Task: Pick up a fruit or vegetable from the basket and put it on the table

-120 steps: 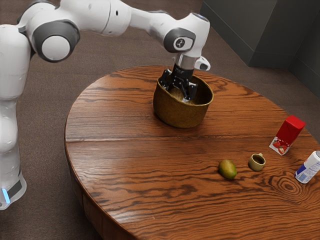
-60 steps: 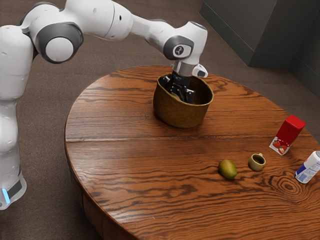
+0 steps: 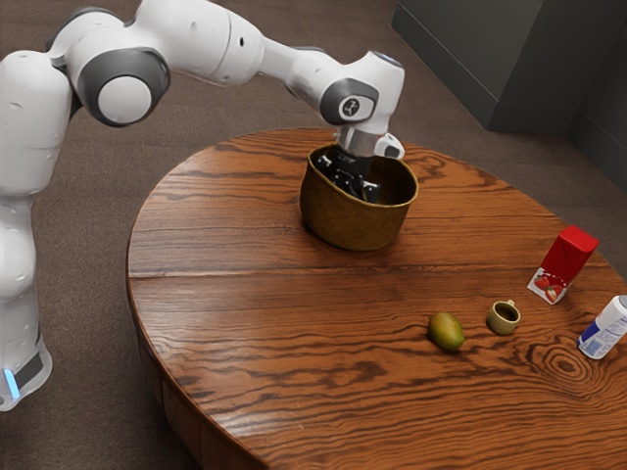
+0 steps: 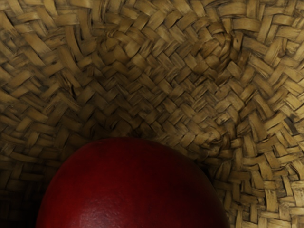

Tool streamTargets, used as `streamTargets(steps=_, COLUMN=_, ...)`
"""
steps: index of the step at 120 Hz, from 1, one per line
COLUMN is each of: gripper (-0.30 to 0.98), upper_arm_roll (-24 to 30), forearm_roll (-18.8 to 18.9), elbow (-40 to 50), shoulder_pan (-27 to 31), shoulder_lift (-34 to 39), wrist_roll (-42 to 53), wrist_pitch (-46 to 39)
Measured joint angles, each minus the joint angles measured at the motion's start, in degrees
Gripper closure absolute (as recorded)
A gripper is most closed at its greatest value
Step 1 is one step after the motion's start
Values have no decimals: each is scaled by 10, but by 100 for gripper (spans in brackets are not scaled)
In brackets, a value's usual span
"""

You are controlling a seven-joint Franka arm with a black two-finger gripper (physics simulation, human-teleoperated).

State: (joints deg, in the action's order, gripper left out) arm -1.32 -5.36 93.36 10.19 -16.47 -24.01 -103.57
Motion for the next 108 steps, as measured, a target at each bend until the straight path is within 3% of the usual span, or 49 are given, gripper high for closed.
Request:
streamTargets(steps=97, gripper=0, upper_arm_roll=0, forearm_roll=-3, elbow=0, shoulder_pan=4, shoulder_lift=-21, wrist_roll=2, wrist_pitch=-6)
streamTargets(steps=108, gripper=16, upper_arm_roll=0, forearm_roll=-7, elbow=0, shoulder_pan=4, shoulder_lift=-22, wrist_roll=2, wrist_pitch=-7)
